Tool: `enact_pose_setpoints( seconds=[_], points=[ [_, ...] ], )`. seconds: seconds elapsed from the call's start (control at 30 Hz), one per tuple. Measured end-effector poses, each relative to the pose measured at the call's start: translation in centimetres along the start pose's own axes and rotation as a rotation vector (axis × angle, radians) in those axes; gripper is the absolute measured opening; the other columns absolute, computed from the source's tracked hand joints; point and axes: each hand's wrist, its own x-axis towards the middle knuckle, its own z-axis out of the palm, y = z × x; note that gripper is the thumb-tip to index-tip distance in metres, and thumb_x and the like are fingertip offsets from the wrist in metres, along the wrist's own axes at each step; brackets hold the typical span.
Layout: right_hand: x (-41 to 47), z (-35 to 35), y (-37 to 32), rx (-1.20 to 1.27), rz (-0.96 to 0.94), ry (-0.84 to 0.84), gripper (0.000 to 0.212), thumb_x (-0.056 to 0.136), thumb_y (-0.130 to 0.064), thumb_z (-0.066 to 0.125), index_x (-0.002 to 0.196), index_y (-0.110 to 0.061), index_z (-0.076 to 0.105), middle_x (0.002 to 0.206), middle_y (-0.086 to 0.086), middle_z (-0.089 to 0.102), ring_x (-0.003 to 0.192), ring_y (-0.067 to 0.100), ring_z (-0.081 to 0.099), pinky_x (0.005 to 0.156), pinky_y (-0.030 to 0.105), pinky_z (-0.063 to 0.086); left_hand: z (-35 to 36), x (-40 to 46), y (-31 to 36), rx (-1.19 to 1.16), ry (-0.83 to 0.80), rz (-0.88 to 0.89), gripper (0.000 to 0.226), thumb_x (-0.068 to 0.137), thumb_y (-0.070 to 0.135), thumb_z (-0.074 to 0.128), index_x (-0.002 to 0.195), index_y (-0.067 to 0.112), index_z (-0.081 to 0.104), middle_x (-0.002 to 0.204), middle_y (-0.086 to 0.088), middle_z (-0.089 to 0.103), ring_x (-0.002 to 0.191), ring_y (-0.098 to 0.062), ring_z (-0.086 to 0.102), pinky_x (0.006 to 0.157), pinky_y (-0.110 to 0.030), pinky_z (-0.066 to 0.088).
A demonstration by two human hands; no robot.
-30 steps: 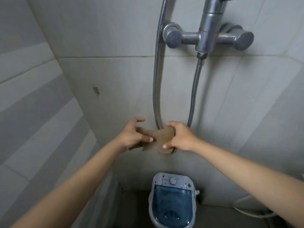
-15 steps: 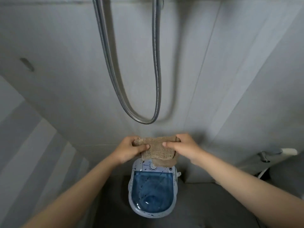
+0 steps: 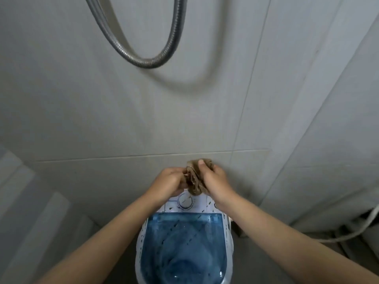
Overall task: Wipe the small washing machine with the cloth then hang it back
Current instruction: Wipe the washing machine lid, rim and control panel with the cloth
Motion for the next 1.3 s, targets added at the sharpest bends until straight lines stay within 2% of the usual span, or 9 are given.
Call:
enact_pose_setpoints(
  seconds=[0.1, 0.17, 0.37, 0.53, 0.7, 0.87, 0.93, 1.03, 1.3],
  points=[
    [2.4, -0.4, 2.6, 0.186, -0.009, -0.135, 0.033, 0.095, -0.037, 0.051, 0.101, -0.008, 0.066, 0.096, 0.015, 0.07, 0.091, 0.028, 0.066, 0.09, 0.044, 0.053, 0.2, 1.6, -3.3, 0.213, -0.061, 0.197, 0.043, 0.068, 0.013, 0.046, 0.102, 0.01, 0.072, 0.089, -0.004, 0.07, 0.078, -0.012, 0.066, 0.072, -0.019, 0.052],
    [3.3, -0.8, 3.6, 0.279, -0.006, -0.21, 0.043, 0.094, -0.037, 0.052, 0.114, 0.0, 0.061, 0.106, 0.023, 0.067, 0.093, 0.031, 0.066, 0.087, 0.043, 0.054, 0.1, 2.5, -5.3, 0.322, -0.022, 0.278, 0.055, 0.062, 0.02, 0.042, 0.11, 0.017, 0.068, 0.101, -0.001, 0.06, 0.095, -0.013, 0.058, 0.085, -0.019, 0.044],
    [2.4, -0.9, 6.4, 0.303, 0.002, -0.363, 0.05, 0.08, -0.029, 0.07, 0.121, -0.002, 0.058, 0.118, 0.018, 0.065, 0.105, 0.028, 0.064, 0.084, 0.032, 0.057, 0.6, 1.0, -8.4, 0.305, 0.007, 0.43, 0.056, 0.06, 0.019, 0.042, 0.11, 0.019, 0.064, 0.097, -0.004, 0.048, 0.091, -0.012, 0.05, 0.081, -0.019, 0.041],
    [-0.6, -0.6, 7.1, 0.482, 0.038, -0.293, 0.034, 0.093, 0.001, 0.047, 0.127, 0.005, 0.046, 0.124, 0.027, 0.058, 0.099, 0.034, 0.063, 0.065, 0.039, 0.061, -0.2, -2.7, -9.2, 0.181, 0.045, 0.492, 0.05, 0.068, 0.007, 0.045, 0.115, 0.013, 0.061, 0.105, 0.001, 0.063, 0.097, -0.011, 0.057, 0.076, -0.011, 0.047],
    [-3.3, 1.2, 8.2, 0.013, -0.18, -0.011, 0.009, 0.09, -0.009, 0.057, 0.083, -0.015, 0.06, 0.093, 0.012, 0.067, 0.084, 0.027, 0.066, 0.07, 0.04, 0.057, -3.2, -5.8, -12.4, 0.362, 0.167, 0.497, 0.037, 0.092, 0.012, 0.053, 0.129, 0.016, 0.05, 0.124, -0.002, 0.059, 0.111, -0.013, 0.055, 0.091, -0.022, 0.044],
    [-2.0, 4.3, 8.8, -0.761, -0.803, 0.066, 0.014, 0.085, -0.008, 0.053, 0.091, -0.014, 0.063, 0.087, 0.003, 0.067, 0.082, 0.024, 0.062, 0.064, 0.022, 0.045, -8.3, -7.9, -18.1, 0.982, -0.003, 0.165, 0.148, 0.035, 0.094, 0.051, 0.151, 0.02, -0.003, 0.161, -0.004, 0.001, 0.147, -0.024, 0.005, 0.118, -0.045, 0.005],
    [-0.3, 5.7, 9.4, -1.162, -0.936, 0.046, 0.022, 0.085, -0.004, 0.051, 0.103, -0.011, 0.06, 0.103, 0.011, 0.068, 0.091, 0.031, 0.064, 0.067, 0.029, 0.048, -9.6, -7.9, -20.5, 1.136, -0.103, 0.093, 0.161, 0.024, 0.097, 0.047, 0.147, 0.019, -0.021, 0.158, -0.004, -0.022, 0.145, -0.023, -0.018, 0.11, -0.045, -0.018],
    [1.7, 8.0, 10.5, -1.649, -0.881, 0.019, 0.035, 0.088, 0.0, 0.052, 0.122, -0.004, 0.049, 0.118, 0.016, 0.06, 0.102, 0.035, 0.062, 0.073, 0.038, 0.05, -10.1, -7.3, -23.9, 1.212, -0.21, 0.055, 0.161, 0.028, 0.091, 0.055, 0.142, 0.015, -0.03, 0.152, -0.006, -0.035, 0.139, -0.022, -0.03, 0.108, -0.045, -0.023],
    [5.2, 10.9, 14.4, -1.556, -0.79, 0.039, 0.031, 0.087, -0.007, 0.054, 0.118, -0.004, 0.053, 0.123, 0.017, 0.057, 0.111, 0.032, 0.056, 0.084, 0.038, 0.05, -8.6, -4.3, -28.4, 1.048, -0.26, 0.16, 0.153, 0.037, 0.084, 0.064, 0.14, 0.029, -0.035, 0.148, 0.001, -0.042, 0.136, -0.018, -0.037, 0.109, -0.048, -0.023]
  ],
)
